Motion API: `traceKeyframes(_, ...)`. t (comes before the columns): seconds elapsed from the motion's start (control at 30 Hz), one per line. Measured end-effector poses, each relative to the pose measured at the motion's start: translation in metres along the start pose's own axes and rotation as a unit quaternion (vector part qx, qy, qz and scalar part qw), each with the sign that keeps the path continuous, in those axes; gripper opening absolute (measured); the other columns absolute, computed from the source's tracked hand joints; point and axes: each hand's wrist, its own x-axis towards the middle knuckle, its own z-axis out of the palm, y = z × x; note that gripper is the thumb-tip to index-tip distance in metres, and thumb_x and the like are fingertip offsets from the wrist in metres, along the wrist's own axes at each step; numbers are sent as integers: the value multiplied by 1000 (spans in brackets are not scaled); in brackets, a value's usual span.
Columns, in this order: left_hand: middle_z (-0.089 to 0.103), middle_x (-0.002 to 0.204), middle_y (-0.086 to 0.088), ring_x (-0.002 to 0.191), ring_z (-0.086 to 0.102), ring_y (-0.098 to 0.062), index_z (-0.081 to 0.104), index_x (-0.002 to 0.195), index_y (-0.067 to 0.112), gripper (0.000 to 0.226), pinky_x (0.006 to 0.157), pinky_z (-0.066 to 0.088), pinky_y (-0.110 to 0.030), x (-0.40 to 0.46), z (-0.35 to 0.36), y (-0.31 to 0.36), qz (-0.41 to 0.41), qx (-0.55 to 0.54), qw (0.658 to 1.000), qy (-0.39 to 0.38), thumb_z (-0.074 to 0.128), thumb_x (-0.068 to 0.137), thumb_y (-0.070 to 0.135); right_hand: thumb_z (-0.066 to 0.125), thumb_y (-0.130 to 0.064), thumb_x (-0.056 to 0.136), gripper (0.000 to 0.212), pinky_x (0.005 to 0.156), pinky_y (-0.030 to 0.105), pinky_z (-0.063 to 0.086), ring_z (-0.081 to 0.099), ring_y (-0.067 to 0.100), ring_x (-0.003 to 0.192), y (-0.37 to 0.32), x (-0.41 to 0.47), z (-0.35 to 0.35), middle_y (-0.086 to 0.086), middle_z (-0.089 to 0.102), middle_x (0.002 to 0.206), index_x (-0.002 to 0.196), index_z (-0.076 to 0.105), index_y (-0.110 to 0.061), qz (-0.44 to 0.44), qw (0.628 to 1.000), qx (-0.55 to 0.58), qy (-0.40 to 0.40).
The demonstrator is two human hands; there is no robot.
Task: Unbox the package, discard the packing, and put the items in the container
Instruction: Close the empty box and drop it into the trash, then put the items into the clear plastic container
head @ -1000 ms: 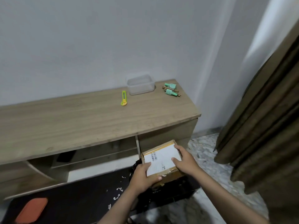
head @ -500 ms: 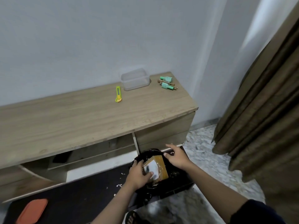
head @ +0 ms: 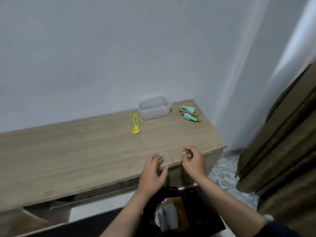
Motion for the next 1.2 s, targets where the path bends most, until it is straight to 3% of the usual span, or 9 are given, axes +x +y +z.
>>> traceKeyframes(0.1,58,113,-6,109,52,-11,60,113,10,44,93,28,-1,31,-3,-17,-1,18,1000,7,54,81,40,60,-5,79,23,71,18,45,60,15,77,-4,24,6,9,64,93,100,66,-11,-13,1000,-18,5)
traceKeyframes(0.33,58,117,-7,114,52,-24,59,115,14,49,98,41,-32,95,17,-48,-19,96,995,-22,54,78,45,59,-13,81,24,88,37,50,58,16,95,0,74,4,-3,59,97,104,63,-18,-7,999,-51,11)
traceKeyframes(0.47,49,134,-10,127,42,-27,54,124,17,62,106,34,-43,134,32,-50,-55,145,987,-41,46,76,56,59,-20,82,28,97,38,45,50,13,108,2,113,0,-8,56,107,110,59,-26,-13,996,-86,-10)
traceKeyframes(0.63,18,156,-3,143,12,-25,33,139,30,67,111,8,-59,169,56,-44,-137,223,963,-66,42,82,62,63,-27,76,41,98,43,40,44,21,113,5,176,-5,-1,52,116,116,54,-25,-49,985,-154,-52)
traceKeyframes(0.83,21,155,4,142,15,-22,33,138,37,71,110,10,-58,174,64,-46,-152,245,957,-31,35,75,70,68,-51,63,82,114,56,10,24,29,134,17,254,-2,4,32,143,136,34,-34,-122,922,-326,-171)
traceKeyframes(0.9,22,154,5,142,17,-20,34,136,38,69,110,11,-58,173,65,-46,-156,247,956,-23,37,74,69,66,-57,62,88,114,54,11,20,29,138,23,270,2,5,26,148,139,28,-37,-137,903,-347,-213)
traceKeyframes(1.0,24,153,8,141,20,-19,37,134,40,68,110,13,-58,174,67,-47,-165,241,956,-12,42,73,69,66,-60,64,87,109,45,28,33,32,130,33,284,3,6,30,146,140,29,-38,-142,899,-338,-241)
traceKeyframes(1.1,29,151,8,139,25,-19,41,131,40,67,109,17,-59,175,69,-48,-167,236,957,4,45,70,69,69,-55,65,74,94,40,41,45,33,111,37,290,2,7,43,130,133,40,-43,-168,906,-315,-226)
traceKeyframes(1.2,31,150,8,138,28,-19,43,130,41,67,108,19,-59,175,70,-48,-168,241,956,10,46,69,69,73,-50,61,68,89,35,40,46,29,104,34,293,2,4,48,115,125,49,-45,-160,920,-283,-220)
